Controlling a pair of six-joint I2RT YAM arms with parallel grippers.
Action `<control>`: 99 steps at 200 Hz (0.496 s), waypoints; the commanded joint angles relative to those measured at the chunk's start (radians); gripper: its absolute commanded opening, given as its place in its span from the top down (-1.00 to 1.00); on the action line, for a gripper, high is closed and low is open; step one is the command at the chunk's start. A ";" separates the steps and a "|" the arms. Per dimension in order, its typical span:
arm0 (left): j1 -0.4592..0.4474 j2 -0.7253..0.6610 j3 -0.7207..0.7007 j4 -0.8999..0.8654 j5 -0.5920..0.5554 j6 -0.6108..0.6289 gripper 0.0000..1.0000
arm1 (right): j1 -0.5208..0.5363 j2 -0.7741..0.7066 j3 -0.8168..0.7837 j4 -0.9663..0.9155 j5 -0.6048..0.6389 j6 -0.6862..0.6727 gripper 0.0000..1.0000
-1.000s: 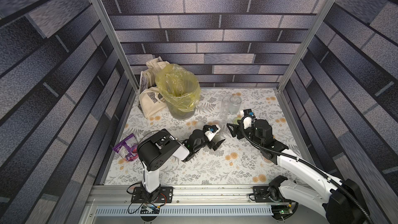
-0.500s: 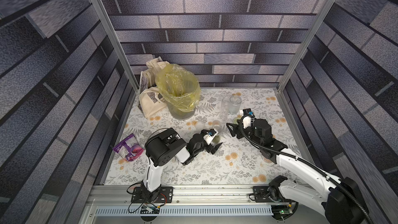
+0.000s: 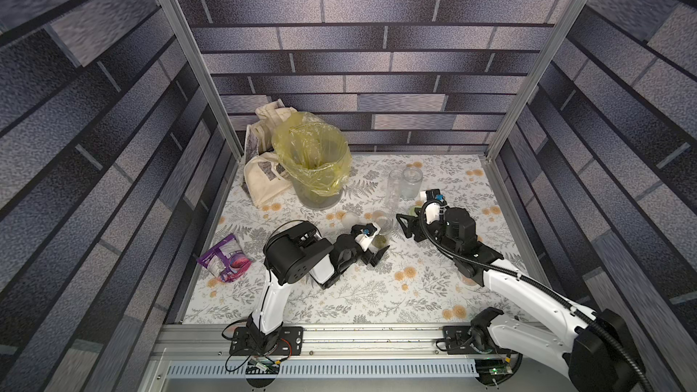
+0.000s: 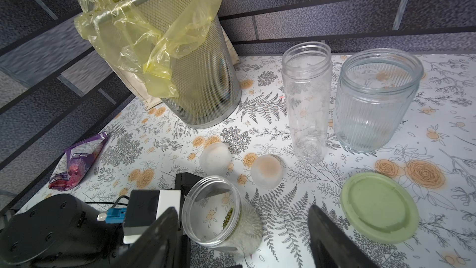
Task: Empty moldy mung beans from jars
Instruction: Pick up the jar from the center of the board.
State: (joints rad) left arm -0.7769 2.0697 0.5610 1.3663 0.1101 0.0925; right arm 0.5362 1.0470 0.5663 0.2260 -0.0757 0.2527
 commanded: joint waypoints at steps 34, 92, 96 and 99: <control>0.013 0.033 0.055 0.033 -0.009 -0.022 -1.00 | -0.008 0.010 -0.009 0.054 0.003 0.022 -0.60; 0.020 0.078 0.109 0.034 0.059 -0.032 -1.00 | -0.020 0.002 -0.037 0.089 -0.017 0.042 -0.61; 0.021 0.080 0.111 0.033 0.063 -0.036 -1.00 | -0.021 0.001 -0.038 0.092 -0.019 0.043 -0.61; 0.022 0.081 0.111 0.033 0.067 -0.039 -1.00 | -0.022 0.001 -0.037 0.093 -0.019 0.044 -0.61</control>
State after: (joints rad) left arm -0.7677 2.1262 0.6498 1.3846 0.1337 0.0887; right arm 0.5247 1.0546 0.5426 0.2790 -0.0792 0.2775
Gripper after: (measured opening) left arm 0.999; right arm 0.804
